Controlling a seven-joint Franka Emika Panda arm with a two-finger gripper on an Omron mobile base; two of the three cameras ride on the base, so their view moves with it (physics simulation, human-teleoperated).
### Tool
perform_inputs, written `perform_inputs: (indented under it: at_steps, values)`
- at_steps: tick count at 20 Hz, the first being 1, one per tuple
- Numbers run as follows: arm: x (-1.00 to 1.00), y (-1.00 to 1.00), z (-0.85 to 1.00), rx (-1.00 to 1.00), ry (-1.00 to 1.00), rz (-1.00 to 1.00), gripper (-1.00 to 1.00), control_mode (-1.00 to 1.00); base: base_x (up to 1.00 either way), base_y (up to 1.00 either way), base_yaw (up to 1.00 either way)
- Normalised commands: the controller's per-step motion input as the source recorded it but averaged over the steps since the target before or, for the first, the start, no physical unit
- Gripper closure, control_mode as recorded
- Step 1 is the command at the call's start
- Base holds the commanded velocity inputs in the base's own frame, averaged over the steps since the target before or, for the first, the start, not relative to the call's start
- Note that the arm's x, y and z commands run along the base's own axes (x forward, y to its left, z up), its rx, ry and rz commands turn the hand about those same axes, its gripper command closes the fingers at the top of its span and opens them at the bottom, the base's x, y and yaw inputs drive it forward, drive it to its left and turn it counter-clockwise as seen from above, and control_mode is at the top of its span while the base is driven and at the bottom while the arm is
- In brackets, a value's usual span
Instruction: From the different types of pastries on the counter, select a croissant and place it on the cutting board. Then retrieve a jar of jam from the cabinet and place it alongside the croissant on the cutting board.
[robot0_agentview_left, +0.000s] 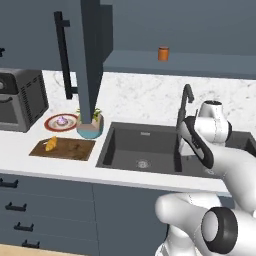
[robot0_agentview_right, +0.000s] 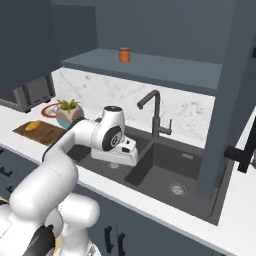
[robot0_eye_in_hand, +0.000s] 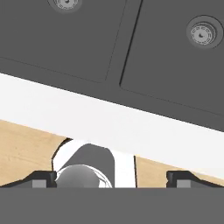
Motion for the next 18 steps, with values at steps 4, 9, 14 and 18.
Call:
perform_inputs:
  at_steps: [4, 9, 14, 18]
  values:
    - [0.0, 0.0, 0.0, 0.0, 0.0, 0.0, -1.0, 1.0, 1.0, -0.03, 0.0]
    - [0.0, 0.0, 0.0, 0.0, 0.0, 0.0, -1.0, 1.0, 1.0, 0.02, -0.02]
    - [0.0, 0.0, 0.0, 0.0, 0.0, 0.0, -1.0, 1.0, 0.85, 0.06, -0.16]
    - [0.0, 0.0, 0.0, 0.0, 0.0, 0.0, -1.0, 1.0, 0.57, 0.21, -0.3]
